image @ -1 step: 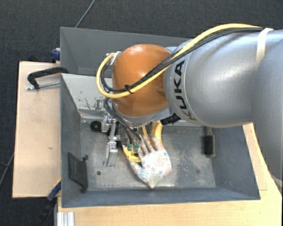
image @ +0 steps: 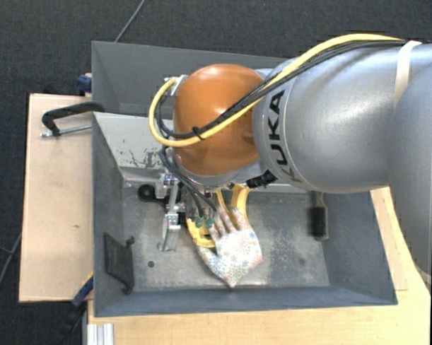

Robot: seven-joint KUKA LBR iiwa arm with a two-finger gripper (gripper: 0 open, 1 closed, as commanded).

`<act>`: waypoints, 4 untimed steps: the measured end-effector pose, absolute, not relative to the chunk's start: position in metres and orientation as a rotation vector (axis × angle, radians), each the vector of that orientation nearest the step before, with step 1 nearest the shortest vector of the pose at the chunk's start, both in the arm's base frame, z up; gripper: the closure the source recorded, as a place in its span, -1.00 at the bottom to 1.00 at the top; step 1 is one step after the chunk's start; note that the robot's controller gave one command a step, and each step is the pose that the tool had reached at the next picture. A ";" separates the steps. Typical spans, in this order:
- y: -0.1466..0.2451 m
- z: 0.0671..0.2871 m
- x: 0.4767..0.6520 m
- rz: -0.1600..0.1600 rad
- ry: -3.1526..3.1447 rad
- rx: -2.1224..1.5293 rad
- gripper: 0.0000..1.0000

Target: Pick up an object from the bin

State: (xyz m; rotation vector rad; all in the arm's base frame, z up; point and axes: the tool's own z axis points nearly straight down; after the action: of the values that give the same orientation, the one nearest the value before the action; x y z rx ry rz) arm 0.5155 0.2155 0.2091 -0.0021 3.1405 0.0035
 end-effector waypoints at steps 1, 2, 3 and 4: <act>0.197 0.175 0.547 0.008 3.131 -0.193 -1.00; 0.146 0.155 0.575 0.005 3.112 -0.423 -1.00; 0.145 0.155 0.587 0.010 3.107 -0.384 -1.00; 0.129 0.145 0.601 0.010 3.110 -0.383 -1.00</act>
Offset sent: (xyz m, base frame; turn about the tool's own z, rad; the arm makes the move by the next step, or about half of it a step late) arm 0.0609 -0.0712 -0.0526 -0.2679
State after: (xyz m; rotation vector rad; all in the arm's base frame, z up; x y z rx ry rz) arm 0.6008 0.1294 0.1454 -0.3829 3.1098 0.0099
